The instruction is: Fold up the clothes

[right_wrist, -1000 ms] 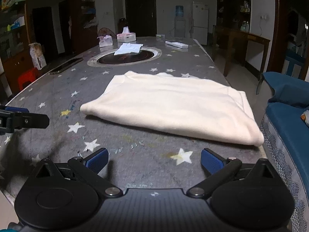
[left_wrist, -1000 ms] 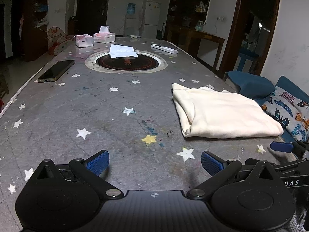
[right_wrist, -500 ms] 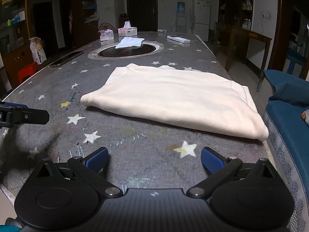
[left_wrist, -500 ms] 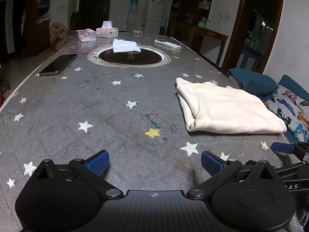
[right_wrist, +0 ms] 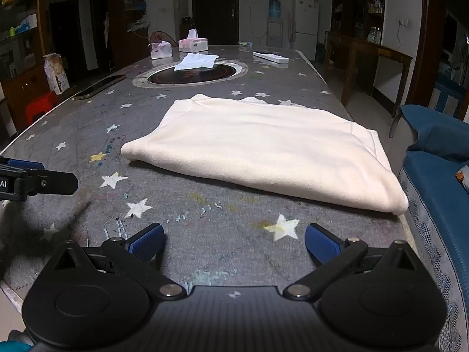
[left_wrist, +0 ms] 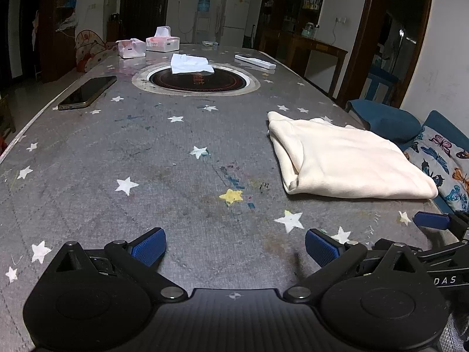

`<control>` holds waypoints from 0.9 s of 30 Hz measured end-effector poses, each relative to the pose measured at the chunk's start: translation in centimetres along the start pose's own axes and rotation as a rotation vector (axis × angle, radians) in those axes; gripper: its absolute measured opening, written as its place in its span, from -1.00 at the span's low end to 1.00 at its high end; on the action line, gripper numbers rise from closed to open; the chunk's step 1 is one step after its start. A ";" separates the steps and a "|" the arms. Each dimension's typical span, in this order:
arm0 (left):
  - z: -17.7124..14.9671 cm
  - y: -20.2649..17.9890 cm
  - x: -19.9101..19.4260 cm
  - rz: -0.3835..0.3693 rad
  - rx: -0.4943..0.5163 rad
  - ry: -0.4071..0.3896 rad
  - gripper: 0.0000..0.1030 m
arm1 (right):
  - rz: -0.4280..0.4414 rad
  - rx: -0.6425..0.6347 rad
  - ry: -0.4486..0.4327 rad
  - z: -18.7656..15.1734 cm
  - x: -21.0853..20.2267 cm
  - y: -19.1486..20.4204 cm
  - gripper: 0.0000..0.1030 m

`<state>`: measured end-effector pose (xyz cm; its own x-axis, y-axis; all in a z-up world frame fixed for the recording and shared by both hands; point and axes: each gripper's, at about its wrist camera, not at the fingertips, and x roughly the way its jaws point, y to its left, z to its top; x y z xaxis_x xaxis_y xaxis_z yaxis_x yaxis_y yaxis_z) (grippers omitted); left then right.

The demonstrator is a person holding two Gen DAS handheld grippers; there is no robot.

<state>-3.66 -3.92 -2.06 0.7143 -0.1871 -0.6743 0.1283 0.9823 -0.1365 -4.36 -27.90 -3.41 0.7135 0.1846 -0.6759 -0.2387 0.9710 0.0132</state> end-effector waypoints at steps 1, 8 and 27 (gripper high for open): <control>0.0 0.0 0.1 0.001 0.000 0.001 1.00 | -0.001 0.001 -0.001 0.1 0.1 0.0 1.00; 0.5 0.1 0.4 0.011 0.006 0.001 1.00 | 0.004 0.004 -0.004 0.7 0.7 0.0 1.00; 1.5 -2.0 1.3 -0.039 0.031 0.004 1.00 | -0.026 0.037 -0.028 1.9 0.3 0.1 1.00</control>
<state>-2.00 -6.12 -1.59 0.7058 -0.2249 -0.6717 0.1769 0.9742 -0.1402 -2.90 -27.50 -2.20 0.7374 0.1628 -0.6556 -0.1954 0.9804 0.0236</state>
